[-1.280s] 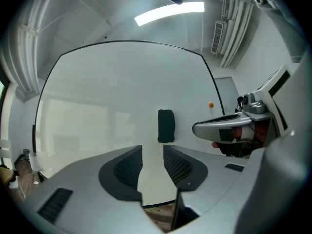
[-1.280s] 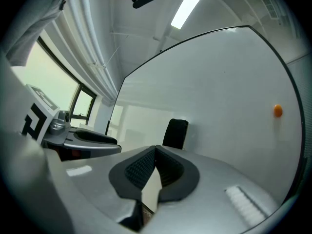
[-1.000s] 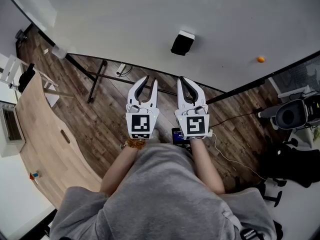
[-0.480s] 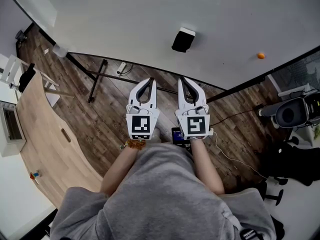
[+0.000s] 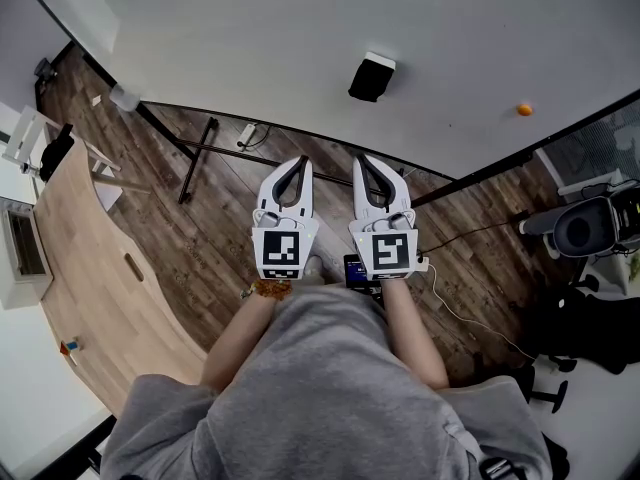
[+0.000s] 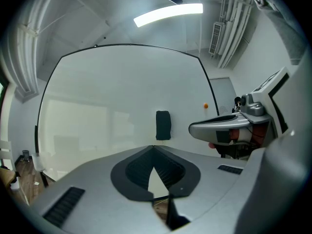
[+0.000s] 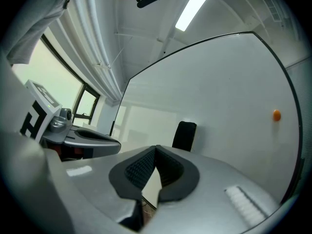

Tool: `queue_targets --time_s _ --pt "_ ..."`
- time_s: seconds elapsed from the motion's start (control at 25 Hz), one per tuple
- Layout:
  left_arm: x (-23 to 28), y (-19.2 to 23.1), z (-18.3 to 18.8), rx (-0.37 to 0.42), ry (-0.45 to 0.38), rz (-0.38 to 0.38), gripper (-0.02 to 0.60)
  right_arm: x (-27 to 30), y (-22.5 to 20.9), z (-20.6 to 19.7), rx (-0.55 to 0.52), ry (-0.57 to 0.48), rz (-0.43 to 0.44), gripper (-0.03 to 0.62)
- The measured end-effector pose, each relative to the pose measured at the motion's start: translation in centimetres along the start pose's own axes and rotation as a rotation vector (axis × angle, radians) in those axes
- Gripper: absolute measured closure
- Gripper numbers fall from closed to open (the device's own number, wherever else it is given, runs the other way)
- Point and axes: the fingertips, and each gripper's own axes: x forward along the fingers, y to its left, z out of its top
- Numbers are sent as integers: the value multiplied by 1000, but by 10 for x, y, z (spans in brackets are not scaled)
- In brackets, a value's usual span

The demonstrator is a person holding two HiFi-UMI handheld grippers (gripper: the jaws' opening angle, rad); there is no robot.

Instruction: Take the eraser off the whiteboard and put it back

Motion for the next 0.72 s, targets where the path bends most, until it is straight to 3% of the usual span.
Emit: queue_targets --time_s 0.72 --pt "0 -5 -2 -3 4 -13 574 -3 -1 1 -10 0 -2 583"
